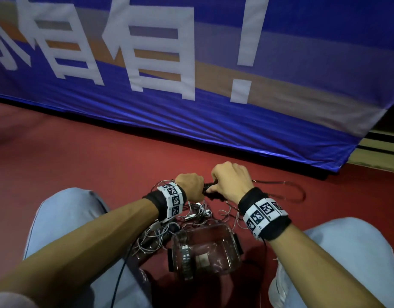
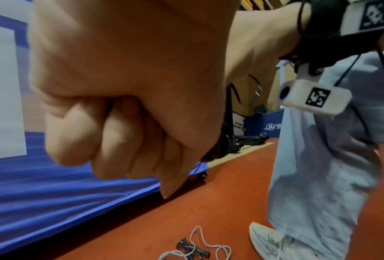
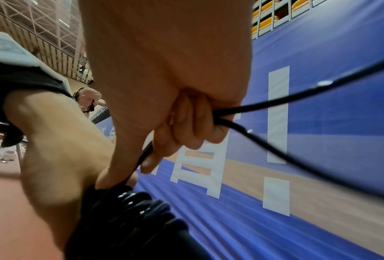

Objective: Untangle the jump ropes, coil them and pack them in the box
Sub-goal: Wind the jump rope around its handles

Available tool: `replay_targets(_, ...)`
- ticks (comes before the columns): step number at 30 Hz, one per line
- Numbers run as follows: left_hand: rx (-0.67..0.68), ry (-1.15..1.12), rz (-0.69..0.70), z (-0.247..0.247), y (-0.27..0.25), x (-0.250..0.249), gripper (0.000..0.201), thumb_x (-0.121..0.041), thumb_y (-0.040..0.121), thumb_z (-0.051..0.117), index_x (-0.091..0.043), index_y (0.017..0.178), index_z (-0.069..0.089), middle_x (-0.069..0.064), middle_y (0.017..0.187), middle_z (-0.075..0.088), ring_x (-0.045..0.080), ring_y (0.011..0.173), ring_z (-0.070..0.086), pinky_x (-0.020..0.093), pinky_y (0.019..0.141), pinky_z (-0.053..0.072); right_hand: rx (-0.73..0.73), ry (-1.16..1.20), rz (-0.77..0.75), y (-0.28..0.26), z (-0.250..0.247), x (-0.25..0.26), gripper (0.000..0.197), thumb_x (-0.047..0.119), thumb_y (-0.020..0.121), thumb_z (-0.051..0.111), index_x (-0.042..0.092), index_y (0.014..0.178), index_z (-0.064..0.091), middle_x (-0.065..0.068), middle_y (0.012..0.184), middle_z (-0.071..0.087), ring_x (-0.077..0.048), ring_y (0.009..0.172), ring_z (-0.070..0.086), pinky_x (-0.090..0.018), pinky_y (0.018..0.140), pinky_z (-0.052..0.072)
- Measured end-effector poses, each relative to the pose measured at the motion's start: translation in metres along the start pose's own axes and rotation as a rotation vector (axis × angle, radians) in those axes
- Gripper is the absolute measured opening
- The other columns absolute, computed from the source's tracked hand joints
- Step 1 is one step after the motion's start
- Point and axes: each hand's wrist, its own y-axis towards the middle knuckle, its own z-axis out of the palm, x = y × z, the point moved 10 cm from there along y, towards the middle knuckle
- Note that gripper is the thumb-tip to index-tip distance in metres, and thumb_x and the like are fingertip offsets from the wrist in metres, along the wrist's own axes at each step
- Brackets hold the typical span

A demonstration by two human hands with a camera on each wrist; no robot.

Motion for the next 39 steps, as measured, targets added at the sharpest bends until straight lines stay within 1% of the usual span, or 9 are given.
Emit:
replay_targets(6, -0.063, 0.221, 0.318, -0.009, -0.01, -0.025, 0.022, -0.032, 0.09, 0.057, -0.014, 0.079, 0.053, 0.001, 0.071, 0.055, 0.026, 0.065, 0.055, 0.032, 0.059, 0.045, 0.131, 0.039, -0.124, 0.003, 0.006, 0.002, 0.062, 0.076, 0.063, 0.078, 0.016, 0.067, 0.06, 0.001, 0.067, 0.064, -0.025, 0.066, 0.058, -0.033, 0.059, 0.039)
replay_targets(12, -0.165, 0.286, 0.546, -0.01, -0.019, -0.045, 0.029, -0.034, 0.094, 0.051, -0.01, 0.084, 0.064, 0.007, 0.077, 0.068, 0.031, 0.066, 0.065, 0.031, 0.054, 0.042, 0.346, 0.36, -0.145, 0.004, 0.025, -0.003, 0.056, 0.067, 0.056, 0.089, 0.018, 0.068, 0.066, -0.004, 0.065, 0.066, -0.022, 0.06, 0.058, -0.036, 0.056, 0.046)
replay_targets(16, -0.243, 0.317, 0.576, -0.025, -0.024, -0.046, 0.032, -0.036, 0.094, 0.052, -0.014, 0.071, 0.054, 0.01, 0.076, 0.069, 0.035, 0.066, 0.065, 0.033, 0.056, 0.043, 0.318, 0.469, -0.162, 0.006, 0.018, -0.008, 0.062, 0.07, 0.052, 0.089, 0.016, 0.065, 0.061, -0.004, 0.059, 0.059, -0.013, 0.055, 0.047, -0.034, 0.056, 0.038)
replay_targets(19, -0.318, 0.304, 0.586, -0.042, -0.03, -0.045, 0.029, -0.032, 0.092, 0.053, -0.013, 0.072, 0.062, 0.009, 0.072, 0.069, 0.034, 0.064, 0.065, 0.031, 0.056, 0.04, 0.284, 0.548, -0.159, 0.004, 0.006, -0.013, 0.064, 0.066, 0.054, 0.091, 0.011, 0.064, 0.059, 0.004, 0.054, 0.05, -0.012, 0.054, 0.041, -0.034, 0.055, 0.035)
replay_targets(24, -0.508, 0.258, 0.688, -0.072, -0.048, -0.046, 0.022, -0.024, 0.072, 0.069, -0.014, 0.057, 0.058, 0.003, 0.051, 0.059, 0.029, 0.04, 0.056, 0.024, 0.046, 0.034, 0.177, 0.786, -0.104, 0.007, -0.021, -0.038, 0.057, 0.062, 0.06, 0.089, 0.012, 0.059, 0.062, 0.002, 0.052, 0.046, -0.014, 0.054, 0.036, -0.034, 0.056, 0.03)
replay_targets(29, -0.739, 0.03, 0.705, -0.109, -0.078, -0.044, 0.028, -0.032, 0.068, 0.041, -0.013, 0.049, 0.05, 0.002, 0.044, 0.054, 0.027, 0.031, 0.046, 0.024, 0.037, 0.04, 0.127, 0.988, -0.085, 0.007, -0.03, -0.039, 0.053, 0.062, 0.067, 0.082, 0.013, 0.058, 0.063, -0.001, 0.05, 0.041, -0.016, 0.05, 0.03, -0.031, 0.052, 0.025)
replay_targets(32, -0.812, -0.043, 0.661, -0.123, -0.085, -0.039, 0.028, -0.034, 0.067, 0.041, -0.013, 0.051, 0.051, 0.003, 0.046, 0.055, 0.028, 0.032, 0.048, 0.024, 0.038, 0.038, 0.074, 1.108, -0.083, 0.009, -0.033, -0.034, 0.058, 0.072, 0.065, 0.078, 0.018, 0.054, 0.058, -0.003, 0.051, 0.041, -0.013, 0.047, 0.028, -0.023, 0.047, 0.025)
replay_targets(37, -0.865, -0.185, 0.54, -0.134, -0.087, -0.024, 0.025, -0.034, 0.07, 0.046, -0.015, 0.058, 0.057, 0.002, 0.047, 0.057, 0.032, 0.036, 0.05, 0.029, 0.042, 0.043, 0.026, 1.178, -0.052, 0.009, -0.035, -0.034, 0.085, 0.078, 0.068, 0.068, -0.006, 0.069, 0.061, -0.016, 0.053, 0.05, -0.017, 0.047, 0.043, -0.023, 0.045, 0.033)
replay_targets(39, -0.885, -0.252, 0.48, -0.138, -0.087, -0.017, 0.02, -0.029, 0.072, 0.053, -0.016, 0.057, 0.056, 0.003, 0.046, 0.056, 0.033, 0.037, 0.05, 0.031, 0.042, 0.045, 0.026, 1.206, -0.043, 0.011, -0.034, -0.031, 0.071, 0.075, 0.073, 0.065, 0.005, 0.063, 0.066, -0.019, 0.057, 0.056, -0.022, 0.051, 0.051, -0.025, 0.048, 0.039)
